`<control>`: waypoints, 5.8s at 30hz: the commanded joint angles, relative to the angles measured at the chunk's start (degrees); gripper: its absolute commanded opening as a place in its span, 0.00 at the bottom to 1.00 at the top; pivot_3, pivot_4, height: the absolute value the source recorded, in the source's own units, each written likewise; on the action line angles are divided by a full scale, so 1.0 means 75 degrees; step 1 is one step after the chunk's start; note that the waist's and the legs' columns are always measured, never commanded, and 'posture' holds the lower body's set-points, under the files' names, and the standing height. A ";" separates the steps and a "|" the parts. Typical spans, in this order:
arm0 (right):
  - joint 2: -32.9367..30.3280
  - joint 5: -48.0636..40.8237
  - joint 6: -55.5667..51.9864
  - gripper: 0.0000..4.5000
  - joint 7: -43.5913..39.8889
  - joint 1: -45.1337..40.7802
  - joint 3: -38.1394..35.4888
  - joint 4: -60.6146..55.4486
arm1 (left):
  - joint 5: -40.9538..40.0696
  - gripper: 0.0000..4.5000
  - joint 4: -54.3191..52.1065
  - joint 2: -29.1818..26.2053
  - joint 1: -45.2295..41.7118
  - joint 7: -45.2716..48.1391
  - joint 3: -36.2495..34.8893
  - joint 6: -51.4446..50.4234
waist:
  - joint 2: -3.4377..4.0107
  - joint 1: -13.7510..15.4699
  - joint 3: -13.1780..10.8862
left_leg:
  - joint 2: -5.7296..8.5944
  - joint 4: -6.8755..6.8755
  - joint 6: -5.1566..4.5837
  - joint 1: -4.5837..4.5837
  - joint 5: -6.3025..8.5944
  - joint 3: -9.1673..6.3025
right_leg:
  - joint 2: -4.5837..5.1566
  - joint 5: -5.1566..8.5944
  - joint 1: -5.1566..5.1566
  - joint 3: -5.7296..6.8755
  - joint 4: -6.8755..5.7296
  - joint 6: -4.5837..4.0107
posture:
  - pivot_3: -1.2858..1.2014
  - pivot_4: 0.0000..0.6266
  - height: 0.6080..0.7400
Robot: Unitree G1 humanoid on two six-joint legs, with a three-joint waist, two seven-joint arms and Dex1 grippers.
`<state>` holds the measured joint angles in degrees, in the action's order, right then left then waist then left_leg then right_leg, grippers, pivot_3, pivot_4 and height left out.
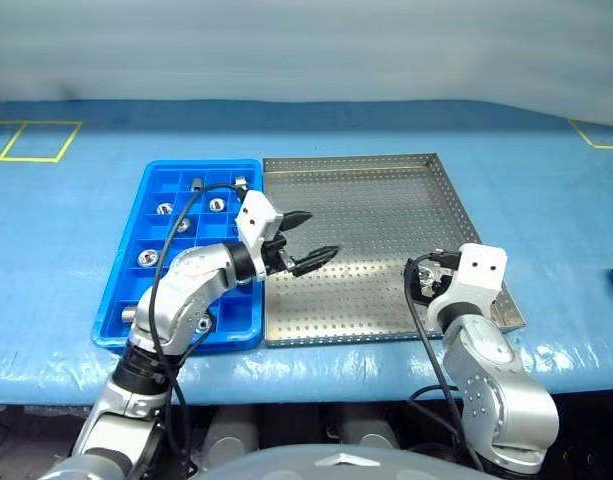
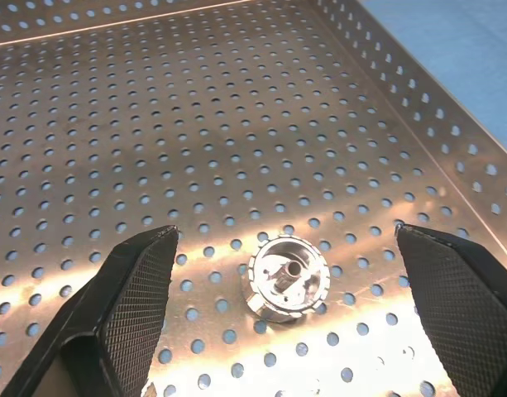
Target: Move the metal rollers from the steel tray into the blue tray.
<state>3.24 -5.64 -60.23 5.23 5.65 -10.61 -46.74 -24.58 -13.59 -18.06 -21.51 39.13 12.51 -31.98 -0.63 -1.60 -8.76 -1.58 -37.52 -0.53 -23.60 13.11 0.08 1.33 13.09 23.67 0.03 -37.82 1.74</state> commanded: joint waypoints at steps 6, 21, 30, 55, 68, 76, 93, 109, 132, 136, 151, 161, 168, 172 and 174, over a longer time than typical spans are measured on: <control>0.0190 -0.0104 0.0115 0.99 0.0012 0.0820 -0.0257 -0.1269 | 0.0634 1.00 0.1076 0.0633 -0.1232 0.0198 0.0804 -0.0004 | 0.0000 -0.0082 0.0001 | 0.0007 -0.0019 -0.0012 -0.0001 0.0000 0.0023 | 0.0004 -0.0001 0.0001 -0.0029 0.0000 0.0002 | 0.47 0.24 1.00; -0.0633 0.0364 0.2788 0.99 0.0125 0.3149 0.0806 -0.1767 | 0.2210 1.00 0.5761 0.2661 -0.3383 0.0891 0.1633 0.2340 | -0.0002 -0.0819 0.0000 | 0.0015 -0.0032 -0.0051 -0.0005 0.0024 0.0083 | 0.0007 0.0001 0.0022 -0.0094 0.0007 0.0028 | 0.38 0.24 1.00; -0.1598 0.0469 0.4070 0.99 -0.0188 0.4389 0.1953 -0.1767 | 0.3071 1.00 0.8051 0.3505 -0.4020 0.0416 0.1480 0.3884 | -0.0020 -0.1572 -0.0011 | 0.0013 -0.0026 -0.0070 -0.0006 0.0039 0.0098 | 0.0017 0.0011 0.0023 -0.0107 0.0017 0.0048 | 0.36 0.24 1.00; -0.2137 0.0430 0.4226 1.00 -0.0091 0.4417 0.2847 -0.1767 | 0.3643 0.79 0.9977 0.4133 -0.4181 -0.0111 0.0964 0.4103 | -0.0042 -0.2113 -0.0024 | -0.0002 -0.0001 -0.0073 -0.0002 0.0042 0.0098 | 0.0043 0.0002 0.0022 -0.0110 0.0028 0.0101 | 0.36 0.24 1.00; -0.2338 0.0171 0.3603 1.00 -0.0296 0.3502 0.2714 -0.1767 | 0.3075 0.38 0.9078 0.4055 -0.4223 -0.0227 0.0219 0.4058 | -0.0048 -0.2034 -0.0028 | -0.0001 0.0000 -0.0074 -0.0001 0.0042 0.0101 | 0.0043 -0.0010 0.0023 -0.0113 0.0027 0.0122 | 0.39 0.24 1.00; -0.2387 -0.0149 0.2232 1.00 -0.0823 0.1682 0.2980 -0.1664 | 0.2576 0.38 0.5577 0.2718 -0.3531 -0.0410 -0.0410 0.2343 | -0.0047 -0.1631 -0.0029 | -0.0001 0.0002 -0.0074 0.0000 0.0041 0.0107 | 0.0037 -0.0018 0.0027 -0.0125 0.0021 0.0133 | 0.45 0.24 1.00; -0.2747 -0.0727 0.1742 1.00 -0.2420 -0.0697 0.3871 -0.0549 | 0.2445 0.38 0.0135 -0.0180 -0.0503 -0.1399 -0.1522 -0.1188 | -0.0054 0.0101 -0.0035 | -0.0003 -0.0019 -0.0086 -0.0005 0.0049 0.0117 | 0.0040 -0.0020 0.0032 -0.0126 0.0013 0.0123 | 0.53 0.24 1.00; -0.2709 -0.1017 0.1667 1.00 -0.2585 -0.0604 0.3847 -0.0442 | 0.2403 0.38 -0.1080 -0.0533 0.0626 -0.2314 -0.2056 -0.2227 | -0.0060 0.0334 -0.0037 | -0.0003 -0.0062 -0.0106 -0.0005 0.0060 0.0118 | 0.0048 -0.0007 0.0018 -0.0122 0.0005 0.0096 | 0.56 0.24 1.00; -0.2667 -0.0962 0.1629 1.00 -0.2305 -0.0478 0.4009 -0.0518 | 0.1758 0.38 -0.0673 -0.0772 0.0925 -0.1936 -0.1562 -0.2685 | -0.0064 0.0403 -0.0038 | -0.0004 -0.0061 -0.0105 -0.0006 0.0060 0.0120 | 0.0051 0.0001 0.0019 -0.0121 0.0007 0.0082 | 0.54 0.24 1.00; -0.2625 -0.0953 0.1649 1.00 -0.2181 -0.0331 0.4009 -0.0587 | 0.1756 0.38 -0.0663 -0.0811 0.0907 -0.2024 -0.1607 -0.2780 | -0.0064 0.0360 -0.0038 | -0.0005 -0.0061 -0.0105 -0.0003 0.0060 0.0120 | 0.0050 0.0003 0.0018 -0.0121 0.0006 0.0080 | 0.54 0.24 1.00; -0.2631 -0.0947 0.1665 1.00 -0.2156 -0.0357 0.4049 -0.0544 | 0.1243 0.81 -0.0748 -0.0703 0.0924 -0.1998 -0.2178 -0.2563 | -0.0064 0.0325 -0.0038 | -0.0007 -0.0063 -0.0105 -0.0001 0.0060 0.0120 | 0.0050 0.0003 0.0017 -0.0120 0.0004 0.0080 | 0.54 0.24 1.00; -0.2813 -0.0961 0.1627 1.00 -0.2154 -0.0139 0.3772 -0.0748 | 0.0051 0.99 -0.1086 -0.0733 0.0865 -0.0708 -0.2474 -0.1378 | -0.0066 0.0332 -0.0039 | -0.0004 -0.0059 -0.0105 -0.0009 0.0061 0.0121 | 0.0055 0.0004 0.0020 -0.0120 0.0012 0.0075 | 0.53 0.24 1.00; -0.3015 -0.0962 0.1637 1.00 -0.2116 0.0431 0.3019 -0.1050 | 0.0066 0.99 -0.0867 -0.0790 0.0953 -0.0433 -0.1904 -0.1207 | -0.0066 0.0288 -0.0039 | -0.0005 -0.0062 -0.0108 -0.0008 0.0063 0.0130 | 0.0054 0.0005 0.0021 -0.0123 0.0012 0.0075 | 0.52 0.24 1.00; -0.3037 -0.0948 0.1615 1.00 -0.2101 0.0504 0.3000 -0.1094 | 0.0073 0.99 -0.0810 -0.0880 0.0930 -0.0413 -0.1797 -0.1201 | -0.0066 0.0190 -0.0039 | -0.0011 -0.0062 -0.0108 -0.0001 0.0063 0.0131 | 0.0047 0.0006 0.0020 -0.0124 0.0008 0.0074 | 0.51 0.24 1.00; -0.3034 -0.0947 0.1608 1.00 -0.2096 0.0522 0.3032 -0.1102 | 0.0065 0.99 -0.0814 -0.0917 0.0941 -0.0415 -0.1778 -0.1232 | -0.0066 0.0139 -0.0039 | -0.0011 -0.0061 -0.0108 -0.0002 0.0063 0.0131 | 0.0046 0.0006 0.0020 -0.0125 0.0008 0.0074 | 0.51 0.24 1.00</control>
<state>-19.54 -12.63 -48.20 -10.69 9.58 12.50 -52.48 -23.60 -18.62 -24.46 -14.06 35.62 -0.72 -41.97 -1.12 -0.56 -9.06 -1.65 -37.97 -1.34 -23.63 13.58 1.07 1.68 13.14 23.82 -0.90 -37.76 2.30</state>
